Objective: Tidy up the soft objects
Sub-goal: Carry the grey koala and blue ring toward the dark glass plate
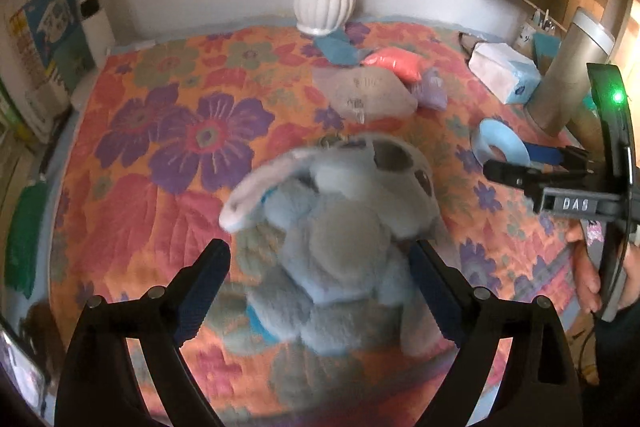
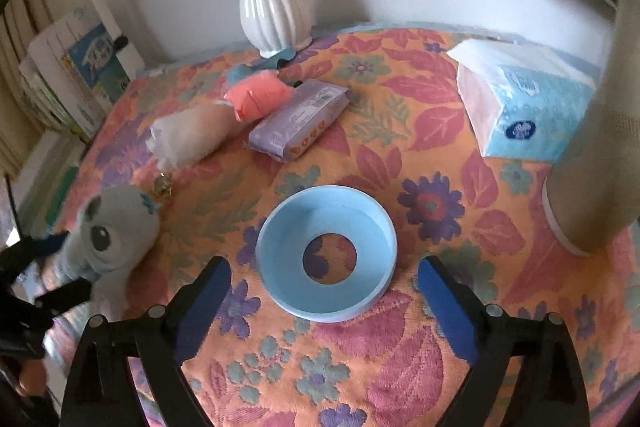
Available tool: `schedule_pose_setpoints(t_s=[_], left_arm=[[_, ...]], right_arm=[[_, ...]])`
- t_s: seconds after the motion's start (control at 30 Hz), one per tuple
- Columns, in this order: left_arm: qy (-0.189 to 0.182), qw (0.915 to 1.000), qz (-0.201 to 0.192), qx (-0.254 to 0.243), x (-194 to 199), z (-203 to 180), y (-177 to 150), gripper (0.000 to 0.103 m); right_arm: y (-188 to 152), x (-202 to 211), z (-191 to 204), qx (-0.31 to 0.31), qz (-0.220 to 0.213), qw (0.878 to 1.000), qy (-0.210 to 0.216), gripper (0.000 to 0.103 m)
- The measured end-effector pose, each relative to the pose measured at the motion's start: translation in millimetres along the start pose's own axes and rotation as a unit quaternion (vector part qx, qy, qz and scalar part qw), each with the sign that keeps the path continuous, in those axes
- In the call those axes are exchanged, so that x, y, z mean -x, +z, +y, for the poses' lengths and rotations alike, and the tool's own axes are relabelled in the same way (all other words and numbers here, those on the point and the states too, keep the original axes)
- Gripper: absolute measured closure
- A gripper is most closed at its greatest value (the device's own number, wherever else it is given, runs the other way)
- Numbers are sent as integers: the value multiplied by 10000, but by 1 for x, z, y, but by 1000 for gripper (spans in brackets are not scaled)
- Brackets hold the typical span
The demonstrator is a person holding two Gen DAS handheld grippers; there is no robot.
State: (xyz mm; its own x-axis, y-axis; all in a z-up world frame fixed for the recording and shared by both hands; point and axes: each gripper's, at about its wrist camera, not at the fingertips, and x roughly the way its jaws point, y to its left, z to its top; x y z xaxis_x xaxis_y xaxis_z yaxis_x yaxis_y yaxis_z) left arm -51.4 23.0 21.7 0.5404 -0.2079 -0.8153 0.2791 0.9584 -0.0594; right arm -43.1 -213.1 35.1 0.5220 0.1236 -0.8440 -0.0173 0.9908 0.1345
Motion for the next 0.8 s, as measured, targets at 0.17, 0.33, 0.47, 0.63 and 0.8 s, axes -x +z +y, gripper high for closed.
schedule_pose_setpoints(t_s=[0.17,0.33,0.47,0.63,0.8], left_arm=[[-490,9987,103,-46,-20,-14,-1,54],[-462,9988,-124,94,-6,-25,-5,65],[-845,9949,-504,229,23,-32,-5,68],[-1635,9818,-952,138,52,-59,3,68],[-2079,9716,-1107,-223,68,-104,14,68]], right_arm=[[1,-2,10,287,-148,9986,-407,37],[-2,14,8,351,-488,9977,-314,38],[-10,33,-5,128,-575,9983,-40,38],[-21,59,-22,-79,-691,9976,-47,38],[-33,99,-51,-418,-840,9956,21,38]])
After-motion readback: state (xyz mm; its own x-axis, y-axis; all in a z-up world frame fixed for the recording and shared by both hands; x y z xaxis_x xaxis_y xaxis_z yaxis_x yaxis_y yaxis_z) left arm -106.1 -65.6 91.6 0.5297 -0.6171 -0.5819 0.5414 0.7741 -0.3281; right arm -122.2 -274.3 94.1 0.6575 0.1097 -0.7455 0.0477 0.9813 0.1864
